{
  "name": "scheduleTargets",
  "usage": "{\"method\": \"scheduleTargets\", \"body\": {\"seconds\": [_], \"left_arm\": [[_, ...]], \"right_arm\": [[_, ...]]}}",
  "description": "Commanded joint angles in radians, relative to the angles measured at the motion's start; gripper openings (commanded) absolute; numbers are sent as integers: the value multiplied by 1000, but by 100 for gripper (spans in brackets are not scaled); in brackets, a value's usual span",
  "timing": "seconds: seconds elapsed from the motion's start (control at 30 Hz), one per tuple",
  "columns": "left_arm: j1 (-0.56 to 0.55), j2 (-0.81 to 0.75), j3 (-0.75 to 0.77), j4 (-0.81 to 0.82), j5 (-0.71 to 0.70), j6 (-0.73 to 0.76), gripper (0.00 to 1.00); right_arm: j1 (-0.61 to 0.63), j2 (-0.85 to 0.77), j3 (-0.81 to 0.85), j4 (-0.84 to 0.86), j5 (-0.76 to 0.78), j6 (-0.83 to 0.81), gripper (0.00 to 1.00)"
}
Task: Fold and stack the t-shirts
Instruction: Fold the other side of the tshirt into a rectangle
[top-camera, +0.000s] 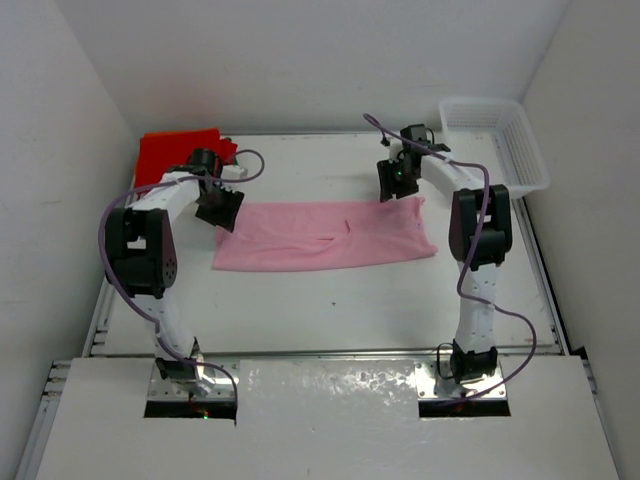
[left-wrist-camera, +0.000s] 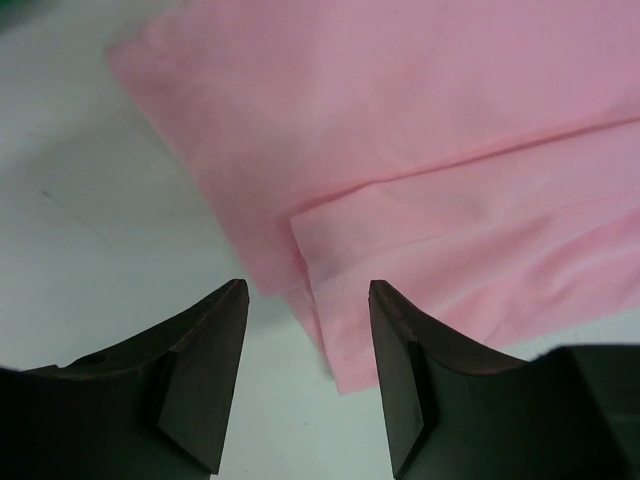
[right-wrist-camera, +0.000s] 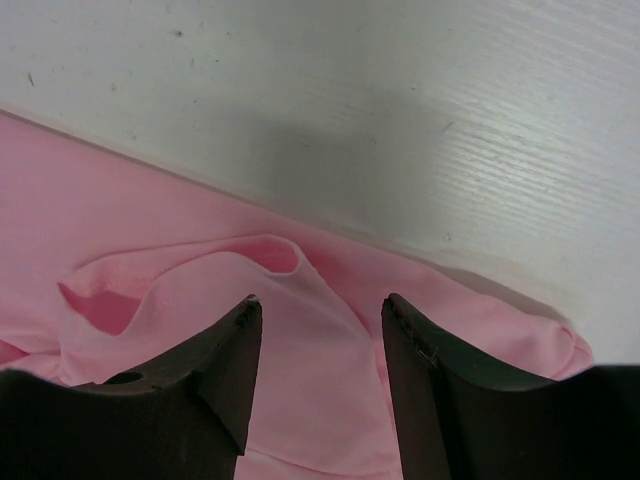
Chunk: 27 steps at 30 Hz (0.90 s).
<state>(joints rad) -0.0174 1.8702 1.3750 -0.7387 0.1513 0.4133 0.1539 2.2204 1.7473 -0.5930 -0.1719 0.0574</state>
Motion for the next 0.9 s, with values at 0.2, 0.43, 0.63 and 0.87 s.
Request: {"method": "scheduleTargets", "body": {"seconds": [0.2, 0.43, 0.63, 0.87], "left_arm": [[10, -3, -59, 22, 44, 15, 49], [10, 24, -67, 35, 60, 5, 39], [10, 37, -65, 42, 76, 2, 30], [10, 60, -40, 39, 88, -7, 15]], "right_arm": [[18, 41, 67, -2, -75, -45, 49], [36, 13, 34, 21, -84, -51, 46], [41, 22, 24, 24, -86, -51, 42], [42, 30, 32, 21, -89, -50, 39]]}}
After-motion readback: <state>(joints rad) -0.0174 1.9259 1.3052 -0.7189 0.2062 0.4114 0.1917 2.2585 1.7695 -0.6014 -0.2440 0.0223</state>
